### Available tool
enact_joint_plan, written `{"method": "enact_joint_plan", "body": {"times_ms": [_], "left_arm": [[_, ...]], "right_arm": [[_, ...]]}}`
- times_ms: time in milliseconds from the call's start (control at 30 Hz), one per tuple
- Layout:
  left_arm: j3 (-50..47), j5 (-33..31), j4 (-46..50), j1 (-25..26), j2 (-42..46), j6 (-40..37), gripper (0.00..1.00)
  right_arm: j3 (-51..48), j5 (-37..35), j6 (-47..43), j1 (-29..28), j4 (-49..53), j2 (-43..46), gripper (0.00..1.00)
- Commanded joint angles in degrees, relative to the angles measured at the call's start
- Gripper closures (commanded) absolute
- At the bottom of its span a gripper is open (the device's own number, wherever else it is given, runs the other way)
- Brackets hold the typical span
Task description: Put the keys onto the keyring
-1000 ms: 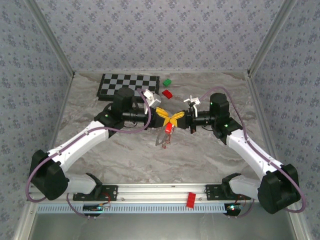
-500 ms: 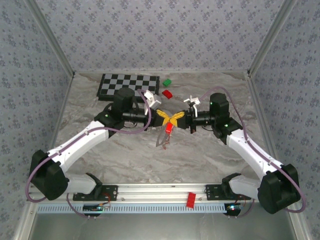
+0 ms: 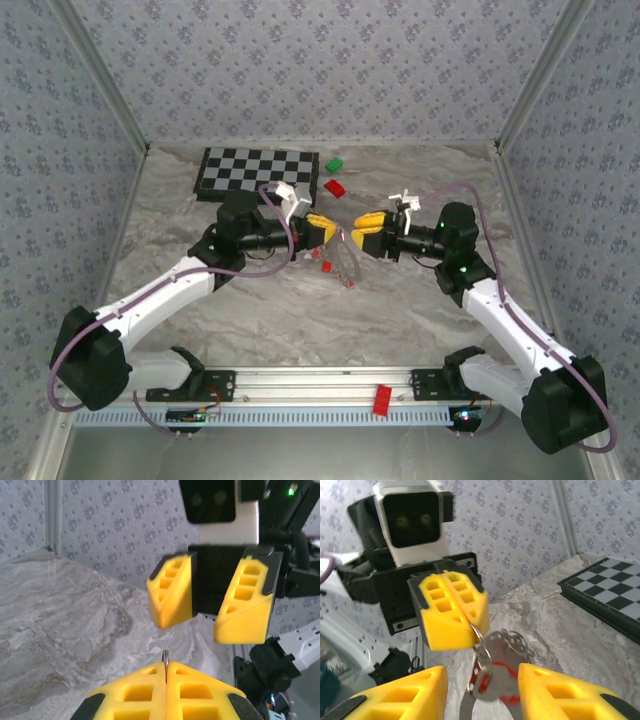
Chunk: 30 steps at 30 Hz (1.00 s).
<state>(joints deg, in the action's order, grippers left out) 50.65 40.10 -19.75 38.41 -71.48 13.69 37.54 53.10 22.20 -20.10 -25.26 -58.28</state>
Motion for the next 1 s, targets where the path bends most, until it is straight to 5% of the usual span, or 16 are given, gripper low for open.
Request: {"method": "enact_joint_plan", "body": {"times_ms": [0, 400, 967], "left_arm": [[-0.7, -2.0, -9.7, 0.7, 2.7, 2.8, 1.0], [-2.0, -2.3, -11.2, 1.4, 4.4, 2.4, 1.0], [-1.2, -2.5, -9.4, 1.6, 4.2, 1.5, 1.0]], "right_arm": [[-2.4, -3.2, 9.1, 0.3, -12.1, 0.2, 0.56], [-1.9, -0.4, 20.8, -1.3, -28.6, -9.4, 0.57], [-3.3, 0.4, 22.6, -1.7, -33.1, -10.4, 0.63]]}}
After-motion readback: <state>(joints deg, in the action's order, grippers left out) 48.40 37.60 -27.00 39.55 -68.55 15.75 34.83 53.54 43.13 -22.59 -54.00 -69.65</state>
